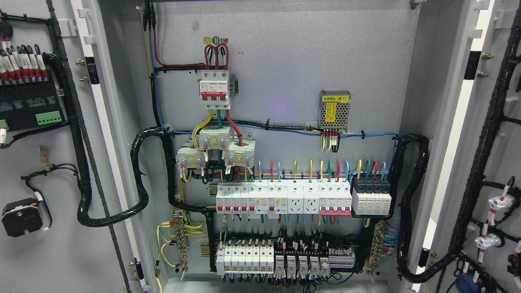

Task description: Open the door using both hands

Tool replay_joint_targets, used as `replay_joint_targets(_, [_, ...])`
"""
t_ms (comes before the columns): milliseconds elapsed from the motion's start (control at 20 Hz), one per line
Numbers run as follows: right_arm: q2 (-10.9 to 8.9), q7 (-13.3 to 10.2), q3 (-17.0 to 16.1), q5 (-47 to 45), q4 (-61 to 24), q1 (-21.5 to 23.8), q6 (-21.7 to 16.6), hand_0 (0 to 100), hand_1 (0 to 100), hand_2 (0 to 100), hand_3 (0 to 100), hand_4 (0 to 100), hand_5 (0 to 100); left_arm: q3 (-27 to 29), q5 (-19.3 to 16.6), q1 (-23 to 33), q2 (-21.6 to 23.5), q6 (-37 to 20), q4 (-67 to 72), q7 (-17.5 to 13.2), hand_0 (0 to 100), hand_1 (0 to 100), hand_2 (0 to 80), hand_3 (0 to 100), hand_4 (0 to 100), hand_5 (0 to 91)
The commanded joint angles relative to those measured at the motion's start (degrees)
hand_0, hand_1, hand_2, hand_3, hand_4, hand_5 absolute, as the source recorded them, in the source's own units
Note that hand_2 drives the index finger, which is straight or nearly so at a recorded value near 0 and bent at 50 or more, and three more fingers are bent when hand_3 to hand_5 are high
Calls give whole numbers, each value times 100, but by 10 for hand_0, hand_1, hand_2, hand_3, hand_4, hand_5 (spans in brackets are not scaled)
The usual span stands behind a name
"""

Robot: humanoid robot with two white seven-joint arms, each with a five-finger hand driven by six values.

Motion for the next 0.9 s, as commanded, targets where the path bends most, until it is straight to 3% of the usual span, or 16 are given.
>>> replay_joint_targets(0, [-47,8,738,-4,-134,-5,-13,386,0,0,0,0,0,-455,-102,366,-504,-1468,-1347,-47,0,0,0,0,0,0])
replay_joint_targets(200, [-117,34,1186,5,-125,-5,-13,386,0,0,0,0,0,-797,-567,454,-812,-1468,-1620,-47,0,0,0,0,0,0])
replay_joint_targets(401, [-135,34,1924,49,-99,30,-13,386,0,0,0,0,0,-1210,-928,647,-1137,-1398,-1805,-47,0,0,0,0,0,0])
replay_joint_targets(601, [-47,25,2574,442,269,38,22,386,0,0,0,0,0,-1492,-1148,867,-1488,-697,-1981,-47,0,0,0,0,0,0])
replay_joint_targets(851, [-47,25,3199,778,674,670,13,386,0,0,0,0,0,-1843,-1394,1121,-1770,-27,-2174,-47,0,0,0,0,0,0])
